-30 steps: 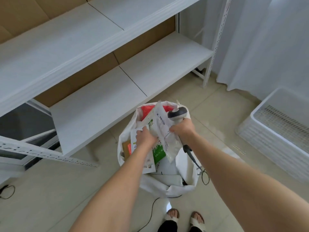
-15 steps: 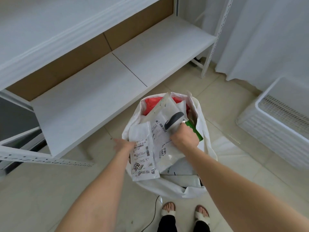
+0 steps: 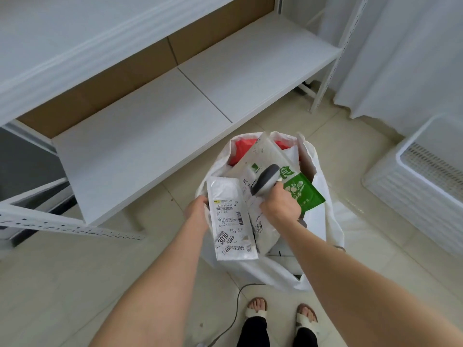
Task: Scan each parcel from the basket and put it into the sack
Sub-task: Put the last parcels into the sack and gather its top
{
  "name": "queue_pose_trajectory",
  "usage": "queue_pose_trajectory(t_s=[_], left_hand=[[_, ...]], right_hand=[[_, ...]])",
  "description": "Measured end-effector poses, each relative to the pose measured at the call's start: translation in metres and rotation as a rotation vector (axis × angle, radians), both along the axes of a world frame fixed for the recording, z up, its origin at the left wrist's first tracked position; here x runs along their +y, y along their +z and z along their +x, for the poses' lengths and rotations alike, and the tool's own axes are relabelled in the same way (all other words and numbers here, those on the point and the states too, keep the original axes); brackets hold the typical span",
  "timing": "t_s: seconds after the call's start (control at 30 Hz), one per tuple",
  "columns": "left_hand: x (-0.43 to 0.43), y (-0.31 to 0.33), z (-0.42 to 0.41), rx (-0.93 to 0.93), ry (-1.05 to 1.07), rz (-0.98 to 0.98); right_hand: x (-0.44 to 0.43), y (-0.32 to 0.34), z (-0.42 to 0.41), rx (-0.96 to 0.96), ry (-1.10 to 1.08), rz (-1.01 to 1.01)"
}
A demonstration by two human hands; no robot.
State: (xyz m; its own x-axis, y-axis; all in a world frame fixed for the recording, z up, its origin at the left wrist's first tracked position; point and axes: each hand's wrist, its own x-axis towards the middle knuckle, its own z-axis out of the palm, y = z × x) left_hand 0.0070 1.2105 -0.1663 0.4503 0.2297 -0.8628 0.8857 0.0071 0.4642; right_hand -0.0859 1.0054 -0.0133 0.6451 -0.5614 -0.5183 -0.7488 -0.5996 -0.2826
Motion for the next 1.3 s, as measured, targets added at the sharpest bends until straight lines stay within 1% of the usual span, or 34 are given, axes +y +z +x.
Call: queue_pose_trajectory(t_s=[0.07,0.1,0.13,0.17,0.2,0.23,0.27,0.3,0.33,0.4,0.43,0.5,0.6,0.67,0.77,0.8,0.83,0.87,0.9,0.97,1.03,1.07,1.13,1.17,1.23,1.3], left_hand=[[-0.008,0.034,-0.007,-0.026,-0.035,0.026],[-0.014,0.063,-0.016,-0.034,-0.031,0.048],[-0.017,0.080,-0.021,-0.070,-0.035,0.085],[-0.020,0.092,-0.023,-0.096,-0.066,0.167],[-0.020,0.096,-0.025,-0.116,-0.124,0.224],[-0.018,0.099,-0.026,-0.111,-0.171,0.215],[-0.018,0.103,-0.030,-0.070,-0.195,0.170],[-0.018,0.106,-0.031,0.001,-0.192,0.119],[-0.017,0.102,-0.031,0.033,-0.164,0.090],[-0.023,0.115,-0.038,0.092,-0.177,0.074],[-0.029,0.124,-0.043,0.070,-0.199,0.119],[-0.042,0.138,-0.054,0.054,-0.330,0.208],[-0.044,0.117,-0.056,0.010,-0.418,0.299],[-0.039,0.095,-0.051,-0.008,-0.433,0.338],[-0.040,0.106,-0.054,-0.046,-0.359,0.390],[-0.037,0.104,-0.055,-0.057,-0.329,0.358],[-0.031,0.084,-0.048,-0.066,-0.276,0.301],[-0.023,0.059,-0.042,-0.080,-0.220,0.220],[-0.022,0.056,-0.045,-0.072,-0.166,0.149],[-0.035,0.071,-0.063,0.012,-0.052,-0.020],[-0.051,0.101,-0.088,0.050,0.033,-0.165],[-0.053,0.101,-0.095,0.060,0.043,-0.223],[-0.055,0.097,-0.110,0.066,0.072,-0.280],[-0.055,0.093,-0.113,0.091,0.061,-0.272],[-0.056,0.084,-0.123,0.114,0.072,-0.214],[-0.057,0.076,-0.126,0.080,0.075,-0.168]], right_hand=[[0.005,-0.004,-0.001,-0.014,-0.003,0.016],[0.006,-0.004,-0.002,-0.022,-0.005,0.025],[0.007,-0.005,-0.002,-0.029,-0.005,0.034],[0.007,-0.003,-0.003,-0.037,-0.005,0.045],[0.007,-0.001,-0.005,-0.042,-0.001,0.053],[0.006,0.003,-0.006,-0.053,0.006,0.051],[0.003,0.008,-0.007,-0.069,0.013,0.042],[0.000,0.015,-0.008,-0.088,0.016,0.034],[-0.004,0.022,-0.008,-0.106,0.015,0.031],[-0.012,0.036,-0.010,-0.139,-0.007,0.044],[-0.016,0.042,-0.013,-0.150,-0.033,0.050],[-0.026,0.052,-0.019,-0.180,-0.089,0.043],[-0.047,0.061,-0.032,-0.220,-0.184,0.014],[-0.065,0.063,-0.042,-0.241,-0.272,-0.007],[-0.089,0.060,-0.058,-0.244,-0.453,-0.007],[-0.096,0.057,-0.063,-0.234,-0.527,0.017],[-0.103,0.052,-0.069,-0.209,-0.595,0.053],[-0.109,0.045,-0.075,-0.168,-0.642,0.097],[-0.113,0.036,-0.082,-0.113,-0.669,0.148],[-0.117,0.017,-0.097,-0.031,-0.671,0.318],[-0.113,-0.001,-0.113,-0.031,-0.658,0.506],[-0.110,-0.009,-0.119,-0.048,-0.654,0.561],[-0.106,-0.024,-0.129,-0.098,-0.682,0.612],[-0.106,-0.030,-0.132,-0.118,-0.700,0.628],[-0.107,-0.044,-0.137,-0.140,-0.708,0.659],[-0.109,-0.056,-0.137,-0.143,-0.704,0.690]])
